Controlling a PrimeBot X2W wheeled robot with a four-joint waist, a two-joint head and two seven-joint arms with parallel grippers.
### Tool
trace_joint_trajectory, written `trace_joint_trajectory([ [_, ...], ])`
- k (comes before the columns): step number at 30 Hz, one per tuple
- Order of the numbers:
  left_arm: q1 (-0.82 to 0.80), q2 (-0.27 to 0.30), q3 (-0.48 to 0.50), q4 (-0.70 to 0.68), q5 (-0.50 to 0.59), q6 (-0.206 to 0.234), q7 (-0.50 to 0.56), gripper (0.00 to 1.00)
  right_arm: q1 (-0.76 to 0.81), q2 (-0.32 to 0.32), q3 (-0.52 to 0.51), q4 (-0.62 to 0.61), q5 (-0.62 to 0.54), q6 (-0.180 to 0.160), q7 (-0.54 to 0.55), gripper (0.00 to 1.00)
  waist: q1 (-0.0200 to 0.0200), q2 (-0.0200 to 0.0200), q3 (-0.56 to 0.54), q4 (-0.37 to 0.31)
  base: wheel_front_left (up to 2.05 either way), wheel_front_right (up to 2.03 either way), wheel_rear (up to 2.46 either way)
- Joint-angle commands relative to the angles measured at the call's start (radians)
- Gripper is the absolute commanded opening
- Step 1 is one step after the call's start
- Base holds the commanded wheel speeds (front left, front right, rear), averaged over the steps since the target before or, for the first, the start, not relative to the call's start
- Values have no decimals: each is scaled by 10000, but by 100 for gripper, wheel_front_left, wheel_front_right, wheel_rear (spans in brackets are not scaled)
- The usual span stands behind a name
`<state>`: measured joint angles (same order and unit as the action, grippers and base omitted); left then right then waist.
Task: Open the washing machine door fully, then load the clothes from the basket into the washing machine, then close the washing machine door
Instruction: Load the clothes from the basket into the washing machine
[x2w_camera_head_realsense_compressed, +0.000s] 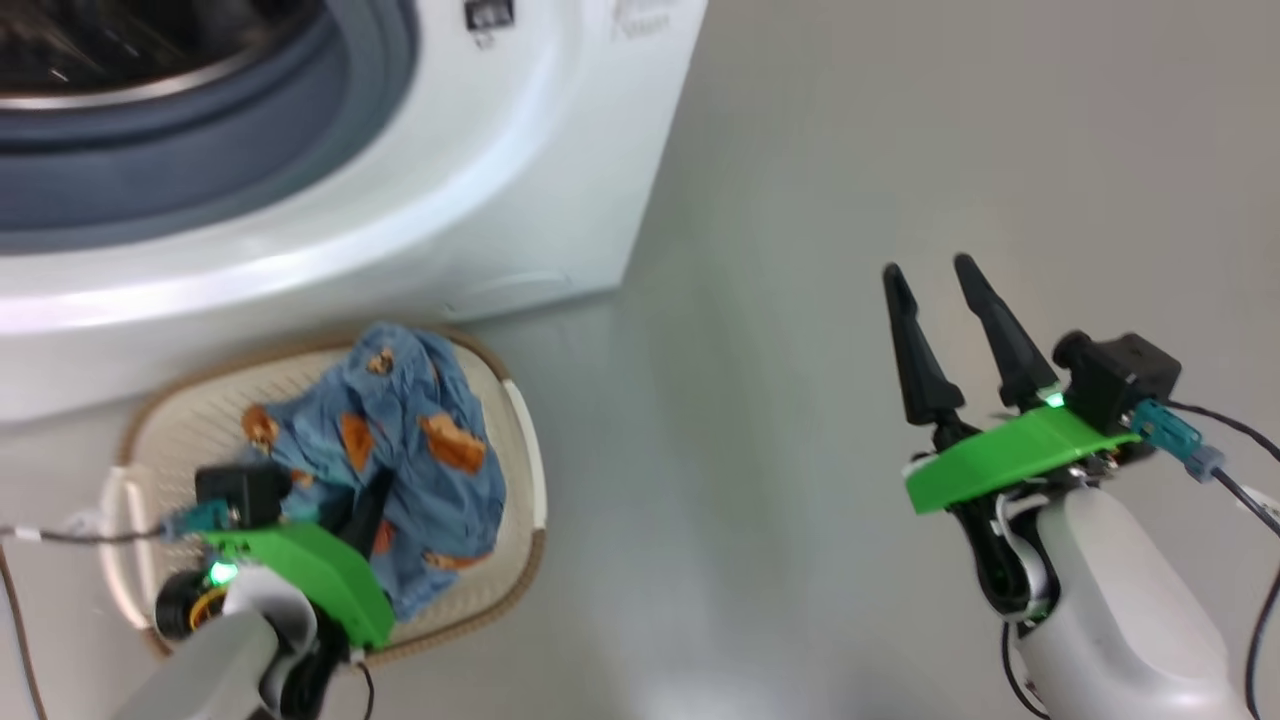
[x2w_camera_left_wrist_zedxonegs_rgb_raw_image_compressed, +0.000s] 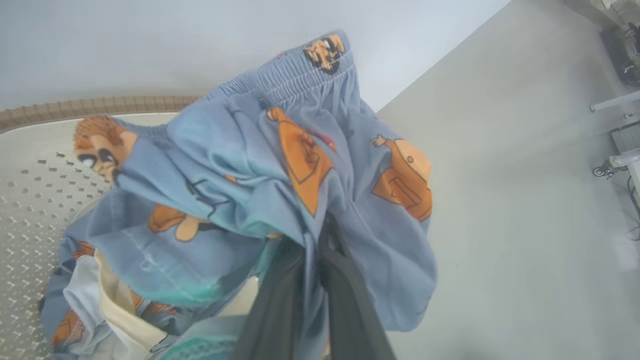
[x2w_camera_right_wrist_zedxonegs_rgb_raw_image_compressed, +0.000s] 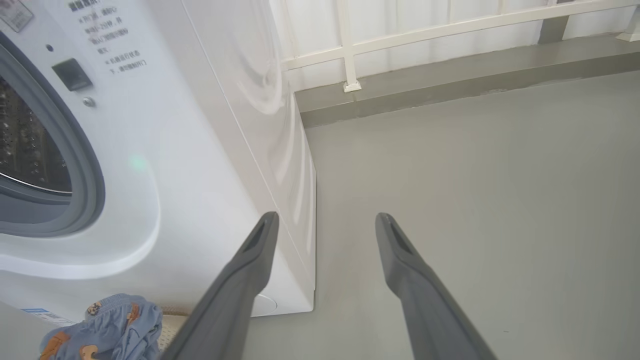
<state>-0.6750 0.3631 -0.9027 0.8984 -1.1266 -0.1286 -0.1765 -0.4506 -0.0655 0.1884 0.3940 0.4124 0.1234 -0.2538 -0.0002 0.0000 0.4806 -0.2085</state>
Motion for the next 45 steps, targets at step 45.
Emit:
trace_joint_trajectory([
  [45, 4456, 760, 4458, -6861, 3046, 2657, -852, 0, 2594, -1701, -223, -359, 581, 73, -80, 100, 2, 0, -4954, 1423, 0, 0, 0],
])
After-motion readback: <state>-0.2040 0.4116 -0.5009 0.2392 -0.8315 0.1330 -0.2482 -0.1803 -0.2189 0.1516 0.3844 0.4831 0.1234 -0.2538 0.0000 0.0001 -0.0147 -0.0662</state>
